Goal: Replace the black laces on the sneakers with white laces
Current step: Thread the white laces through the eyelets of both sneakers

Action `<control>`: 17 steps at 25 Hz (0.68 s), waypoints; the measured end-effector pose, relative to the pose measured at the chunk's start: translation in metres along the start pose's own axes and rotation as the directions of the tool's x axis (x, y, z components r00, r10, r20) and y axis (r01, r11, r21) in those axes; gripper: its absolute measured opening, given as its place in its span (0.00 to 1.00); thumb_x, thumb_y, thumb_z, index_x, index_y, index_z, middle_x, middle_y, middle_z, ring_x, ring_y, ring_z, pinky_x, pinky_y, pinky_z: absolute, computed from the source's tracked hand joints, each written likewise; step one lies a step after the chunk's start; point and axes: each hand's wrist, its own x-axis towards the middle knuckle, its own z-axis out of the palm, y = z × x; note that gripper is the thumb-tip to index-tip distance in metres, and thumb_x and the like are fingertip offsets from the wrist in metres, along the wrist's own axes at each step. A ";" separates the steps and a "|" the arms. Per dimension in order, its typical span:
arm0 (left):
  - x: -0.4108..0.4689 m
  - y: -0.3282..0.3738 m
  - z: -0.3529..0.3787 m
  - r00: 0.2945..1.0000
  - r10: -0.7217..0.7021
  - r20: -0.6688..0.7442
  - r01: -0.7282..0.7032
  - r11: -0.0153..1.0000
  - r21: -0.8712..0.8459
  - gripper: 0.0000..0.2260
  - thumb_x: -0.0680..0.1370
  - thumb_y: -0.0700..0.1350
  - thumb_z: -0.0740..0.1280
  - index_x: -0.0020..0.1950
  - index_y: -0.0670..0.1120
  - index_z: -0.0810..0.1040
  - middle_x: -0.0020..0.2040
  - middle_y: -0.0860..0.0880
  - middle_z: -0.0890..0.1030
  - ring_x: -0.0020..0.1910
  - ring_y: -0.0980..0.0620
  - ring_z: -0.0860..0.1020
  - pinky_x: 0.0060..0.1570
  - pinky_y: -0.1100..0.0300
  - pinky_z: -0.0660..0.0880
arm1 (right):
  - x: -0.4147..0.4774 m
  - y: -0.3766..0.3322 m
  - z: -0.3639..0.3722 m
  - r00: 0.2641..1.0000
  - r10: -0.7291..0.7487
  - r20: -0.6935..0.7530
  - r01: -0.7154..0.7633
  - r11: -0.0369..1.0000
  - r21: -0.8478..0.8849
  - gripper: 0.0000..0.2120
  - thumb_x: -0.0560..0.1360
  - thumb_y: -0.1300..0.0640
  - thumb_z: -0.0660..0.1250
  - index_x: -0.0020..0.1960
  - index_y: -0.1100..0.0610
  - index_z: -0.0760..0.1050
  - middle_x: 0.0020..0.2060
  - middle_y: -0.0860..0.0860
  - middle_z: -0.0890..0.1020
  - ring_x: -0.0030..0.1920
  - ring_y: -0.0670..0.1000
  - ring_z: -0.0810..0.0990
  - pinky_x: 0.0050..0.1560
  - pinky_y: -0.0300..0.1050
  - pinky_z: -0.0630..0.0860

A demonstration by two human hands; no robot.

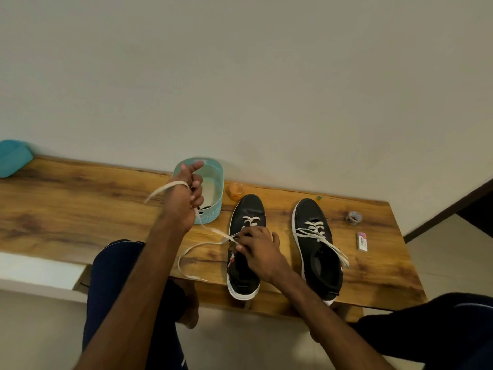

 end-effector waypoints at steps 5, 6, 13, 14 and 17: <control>-0.011 -0.021 0.009 0.984 -0.122 -0.131 0.164 0.906 0.390 0.24 0.84 0.59 0.54 0.38 0.44 0.77 0.23 0.53 0.66 0.21 0.58 0.60 0.20 0.65 0.56 | 0.011 -0.014 -0.013 0.971 0.025 -0.238 0.027 0.977 0.213 0.15 0.80 0.47 0.63 0.66 0.48 0.73 0.63 0.45 0.75 0.65 0.48 0.71 0.69 0.57 0.65; -0.014 -0.025 0.011 0.986 -0.108 -0.127 0.153 0.887 0.436 0.24 0.83 0.59 0.54 0.37 0.44 0.76 0.22 0.53 0.65 0.21 0.58 0.60 0.21 0.65 0.56 | 0.015 -0.019 -0.017 0.952 0.025 -0.306 0.062 0.961 0.270 0.17 0.80 0.47 0.63 0.67 0.50 0.72 0.62 0.45 0.76 0.64 0.47 0.73 0.66 0.51 0.69; -0.025 -0.038 0.013 0.984 -0.050 0.173 -0.067 0.788 0.612 0.19 0.84 0.49 0.59 0.36 0.43 0.74 0.24 0.56 0.68 0.23 0.61 0.63 0.26 0.66 0.61 | 0.048 -0.058 -0.037 0.918 0.275 -0.284 0.044 0.643 0.765 0.20 0.81 0.43 0.61 0.47 0.58 0.80 0.38 0.53 0.82 0.40 0.46 0.79 0.46 0.50 0.76; -0.024 -0.040 0.009 0.978 -0.059 0.202 -0.086 0.765 0.638 0.19 0.84 0.49 0.59 0.35 0.43 0.75 0.25 0.55 0.69 0.24 0.60 0.64 0.28 0.64 0.62 | 0.051 -0.057 -0.036 0.903 0.308 -0.301 0.048 0.622 0.781 0.18 0.80 0.43 0.62 0.46 0.57 0.81 0.38 0.55 0.83 0.38 0.49 0.80 0.46 0.53 0.77; -0.023 -0.041 0.004 0.961 -0.128 0.246 -0.071 0.743 0.665 0.21 0.84 0.52 0.57 0.40 0.41 0.80 0.29 0.50 0.76 0.27 0.56 0.71 0.29 0.62 0.69 | 0.054 -0.047 -0.033 0.877 0.360 -0.319 0.074 0.555 0.829 0.10 0.79 0.49 0.67 0.50 0.53 0.85 0.39 0.54 0.85 0.37 0.52 0.82 0.46 0.57 0.81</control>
